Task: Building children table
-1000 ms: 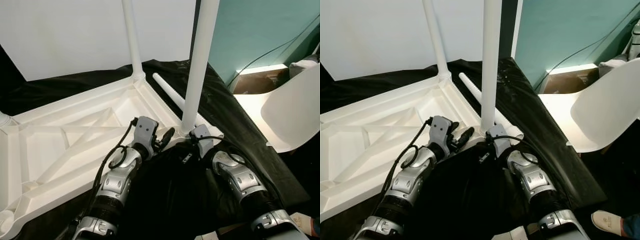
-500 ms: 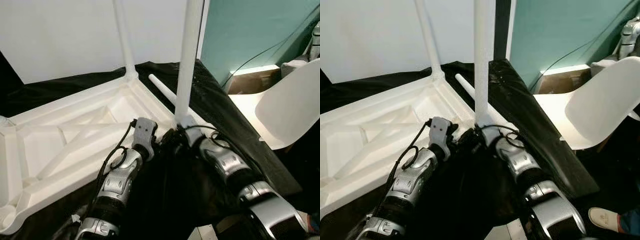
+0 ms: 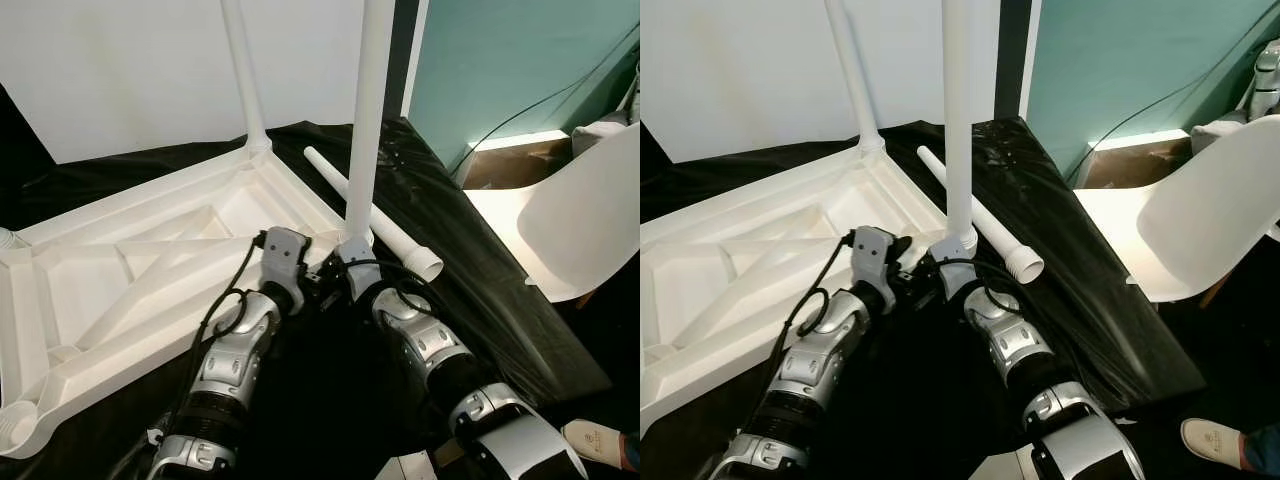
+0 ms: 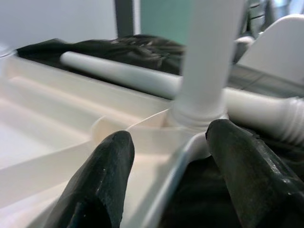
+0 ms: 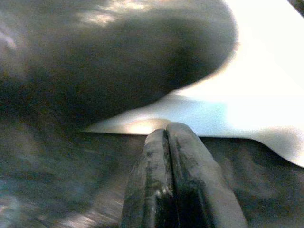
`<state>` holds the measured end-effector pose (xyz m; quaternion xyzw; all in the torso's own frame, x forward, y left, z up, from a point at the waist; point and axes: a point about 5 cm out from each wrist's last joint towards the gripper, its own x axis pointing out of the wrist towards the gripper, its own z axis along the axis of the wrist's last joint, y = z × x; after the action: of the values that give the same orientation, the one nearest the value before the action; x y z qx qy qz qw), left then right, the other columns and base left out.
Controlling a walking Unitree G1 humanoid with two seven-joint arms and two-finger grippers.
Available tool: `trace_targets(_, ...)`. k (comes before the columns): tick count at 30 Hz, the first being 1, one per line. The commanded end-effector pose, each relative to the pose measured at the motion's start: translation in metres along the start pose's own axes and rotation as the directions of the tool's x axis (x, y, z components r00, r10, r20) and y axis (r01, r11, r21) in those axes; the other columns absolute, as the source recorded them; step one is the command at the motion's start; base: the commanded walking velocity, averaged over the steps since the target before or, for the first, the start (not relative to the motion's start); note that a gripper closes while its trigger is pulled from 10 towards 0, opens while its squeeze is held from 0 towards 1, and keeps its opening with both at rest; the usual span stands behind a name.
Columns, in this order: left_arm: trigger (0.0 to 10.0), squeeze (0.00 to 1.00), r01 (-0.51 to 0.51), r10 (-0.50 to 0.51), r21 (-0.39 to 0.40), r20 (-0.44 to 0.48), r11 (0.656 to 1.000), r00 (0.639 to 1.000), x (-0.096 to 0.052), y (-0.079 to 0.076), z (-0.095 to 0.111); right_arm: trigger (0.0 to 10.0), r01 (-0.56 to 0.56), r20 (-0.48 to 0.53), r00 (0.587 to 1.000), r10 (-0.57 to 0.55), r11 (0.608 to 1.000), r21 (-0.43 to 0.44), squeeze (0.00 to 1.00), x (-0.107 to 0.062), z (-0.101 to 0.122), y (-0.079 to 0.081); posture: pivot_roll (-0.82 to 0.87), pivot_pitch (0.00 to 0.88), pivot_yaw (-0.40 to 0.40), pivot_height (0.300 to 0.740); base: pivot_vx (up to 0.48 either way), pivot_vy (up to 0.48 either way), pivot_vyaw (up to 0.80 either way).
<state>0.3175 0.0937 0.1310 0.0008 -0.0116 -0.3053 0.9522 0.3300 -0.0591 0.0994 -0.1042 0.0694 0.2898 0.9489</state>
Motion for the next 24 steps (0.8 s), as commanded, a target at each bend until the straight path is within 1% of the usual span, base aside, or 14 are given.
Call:
trace_targets(1,10.0,0.0,-0.146,0.146,0.011,-0.017,0.989,0.989,-0.004,0.011,-0.003,10.0,0.086,-0.013,0.996,-0.086,0.996,0.001,0.0,-0.009,-0.007,-0.011,0.02,0.0,0.03,0.74,0.0,0.0,0.0)
trace_targets(3,10.0,0.0,-0.156,0.157,0.028,-0.024,0.987,0.987,-0.011,0.015,-0.004,10.0,0.2,-0.009,0.98,-0.2,0.98,-0.005,0.0,-0.026,-0.015,-0.028,0.0,0.0,0.041,0.74,0.0,0.0,0.0)
trace_targets(5,10.0,0.0,-0.156,0.157,0.028,-0.024,0.987,0.987,-0.011,0.015,-0.004,10.0,0.2,-0.009,0.98,-0.2,0.98,-0.005,0.0,-0.026,-0.015,-0.028,0.0,0.0,0.041,0.74,0.0,0.0,0.0)
trace_targets(6,10.0,0.0,-0.16,0.161,0.035,-0.029,0.986,0.987,-0.013,0.017,-0.005,10.0,0.24,-0.007,0.971,-0.24,0.971,-0.005,0.0,-0.033,-0.018,-0.034,0.0,0.0,0.043,0.74,0.0,0.0,0.0)
trace_targets(7,10.0,0.0,-0.16,0.161,0.035,-0.029,0.986,0.987,-0.013,0.017,-0.005,10.0,0.24,-0.007,0.971,-0.24,0.971,-0.005,0.0,-0.033,-0.018,-0.034,0.0,0.0,0.043,0.74,0.0,0.0,0.0)
trace_targets(9,10.0,0.0,-0.166,0.169,0.05,-0.073,0.985,0.983,-0.021,0.021,-0.012,10.0,0.323,0.019,0.946,-0.323,0.946,0.008,0.0,-0.046,-0.016,-0.047,-0.02,0.0,0.052,0.74,0.0,0.0,0.0)
trace_targets(10,10.0,0.0,-0.166,0.169,0.05,-0.073,0.985,0.983,-0.021,0.021,-0.012,10.0,0.323,0.019,0.946,-0.323,0.946,0.008,0.0,-0.046,-0.016,-0.047,-0.02,0.0,0.052,0.74,0.0,0.0,0.0)
trace_targets(13,10.0,0.0,-0.132,0.139,0.057,-0.126,0.99,0.982,-0.031,0.024,-0.019,10.0,0.351,0.037,0.936,-0.351,0.936,0.018,0.0,-0.053,-0.012,-0.048,-0.03,0.0,0.056,0.74,0.0,0.0,0.0)
trace_targets(17,10.0,0.0,-0.055,0.059,0.028,-0.172,0.998,0.983,-0.047,0.022,-0.026,10.0,0.331,0.059,0.942,-0.332,0.943,0.013,0.0,-0.048,-0.004,-0.04,-0.03,0.0,0.059,0.74,0.0,0.0,0.0)
trace_targets(18,10.0,0.0,-0.055,0.059,0.028,-0.172,0.998,0.983,-0.047,0.022,-0.026,10.0,0.331,0.059,0.942,-0.332,0.943,0.013,0.0,-0.048,-0.004,-0.04,-0.03,0.0,0.059,0.74,0.0,0.0,0.0)
trace_targets(19,10.0,0.0,-0.039,0.043,0.023,-0.186,0.999,0.982,-0.051,0.022,-0.028,10.0,0.328,0.063,0.943,-0.328,0.945,0.011,0.0,-0.047,-0.003,-0.039,-0.03,0.0,0.059,0.74,0.0,0.0,0.0)
trace_targets(21,10.0,0.0,0.002,0.008,0.04,-0.246,0.999,0.969,-0.061,0.025,-0.033,10.0,0.319,0.071,0.945,-0.319,0.948,0.008,0.0,-0.045,0.002,-0.038,-0.02,0.0,0.053,0.74,0.0,0.0,0.0)
trace_targets(22,10.0,0.0,0.002,0.008,0.04,-0.246,0.999,0.969,-0.061,0.025,-0.033,10.0,0.319,0.071,0.945,-0.319,0.948,0.008,0.0,-0.045,0.002,-0.038,-0.02,0.0,0.053,0.74,0.0,0.0,0.0)
trace_targets(24,10.0,0.0,0.037,-0.016,0.063,-0.304,0.997,0.953,-0.07,0.029,-0.039,10.0,0.31,0.077,0.948,-0.309,0.951,0.005,0.0,-0.042,0.005,-0.038,-0.01,0.0,0.049,0.74,0.0,0.0,0.0)
